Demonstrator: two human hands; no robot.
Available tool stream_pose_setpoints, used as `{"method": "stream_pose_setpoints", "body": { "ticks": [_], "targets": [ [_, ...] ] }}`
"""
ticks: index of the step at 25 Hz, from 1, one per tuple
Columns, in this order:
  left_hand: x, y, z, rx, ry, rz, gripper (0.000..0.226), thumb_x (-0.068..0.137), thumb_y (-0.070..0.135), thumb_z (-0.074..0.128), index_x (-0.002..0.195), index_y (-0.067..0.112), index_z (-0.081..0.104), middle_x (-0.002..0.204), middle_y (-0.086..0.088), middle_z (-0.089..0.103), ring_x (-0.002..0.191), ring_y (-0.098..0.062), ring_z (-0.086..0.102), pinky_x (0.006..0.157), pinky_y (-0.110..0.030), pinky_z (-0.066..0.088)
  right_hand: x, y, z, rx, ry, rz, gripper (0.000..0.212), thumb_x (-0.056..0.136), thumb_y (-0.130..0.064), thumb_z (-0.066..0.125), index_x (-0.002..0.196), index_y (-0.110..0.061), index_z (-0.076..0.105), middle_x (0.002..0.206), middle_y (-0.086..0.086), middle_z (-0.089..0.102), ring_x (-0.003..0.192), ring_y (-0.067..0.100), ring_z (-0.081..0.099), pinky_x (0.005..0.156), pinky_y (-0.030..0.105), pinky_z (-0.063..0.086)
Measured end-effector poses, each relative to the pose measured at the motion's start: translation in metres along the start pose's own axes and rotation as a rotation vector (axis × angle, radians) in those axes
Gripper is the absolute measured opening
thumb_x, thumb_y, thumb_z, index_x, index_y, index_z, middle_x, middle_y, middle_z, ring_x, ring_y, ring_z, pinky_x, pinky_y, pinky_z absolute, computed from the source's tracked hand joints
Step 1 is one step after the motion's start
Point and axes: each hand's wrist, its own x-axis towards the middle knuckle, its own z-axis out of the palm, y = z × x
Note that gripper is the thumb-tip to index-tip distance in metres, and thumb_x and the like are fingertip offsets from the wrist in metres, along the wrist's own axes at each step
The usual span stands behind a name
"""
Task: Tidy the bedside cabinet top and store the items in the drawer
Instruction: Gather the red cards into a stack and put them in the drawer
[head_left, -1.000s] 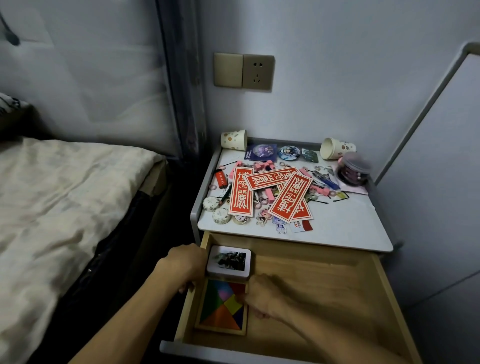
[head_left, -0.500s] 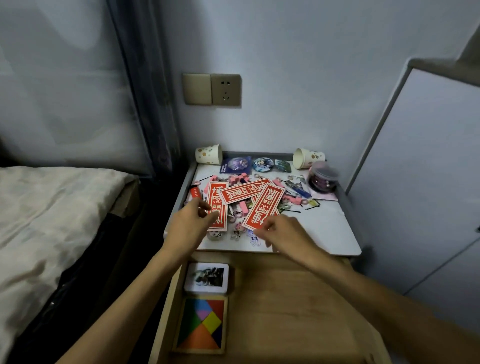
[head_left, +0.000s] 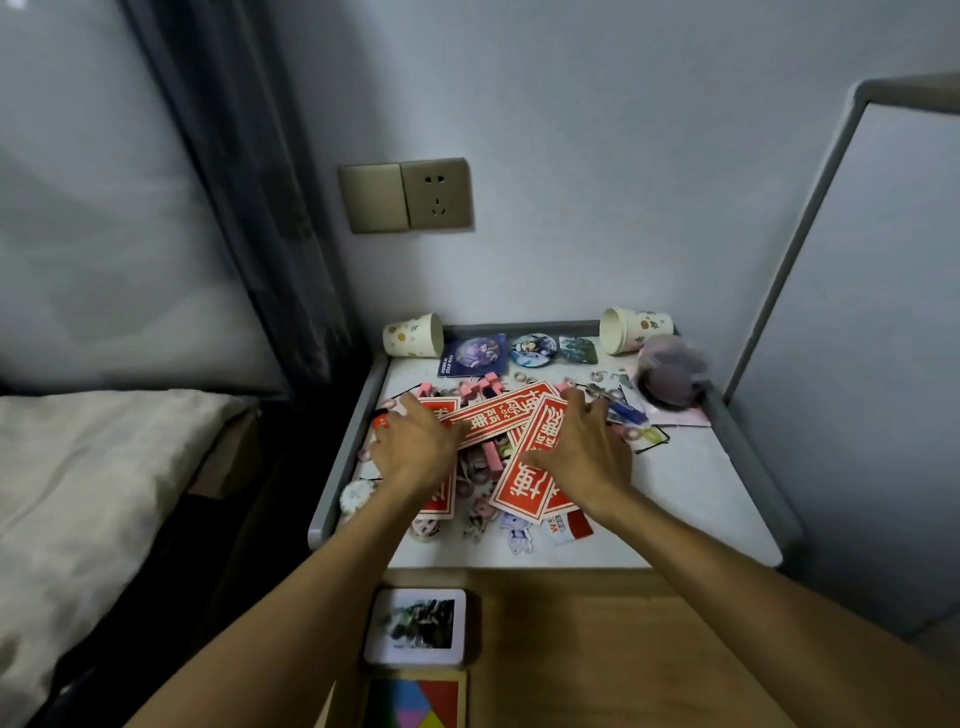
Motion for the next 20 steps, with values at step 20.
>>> {"method": "stream_pose_setpoints", "body": {
  "ticks": [20],
  "targets": [
    [-0.094, -0.031, -0.094, -0.988, -0.342, -0.109, 0.028, 0.084, 0.028, 0.074, 0.105, 0.011, 0.066, 0.082, -0.006, 0.077, 0.072, -0.022, 0.075, 0.065, -0.032, 0.055, -0.069, -0.002, -0.065, 1.093, -0.163, 0.179, 0.037, 0.083, -0.012, 0.074, 0.117, -0.017, 0.062, 0.097, -0.007, 0.075, 0.078, 0.012, 0.074, 0.061, 0.027, 0.056]
  ]
}}
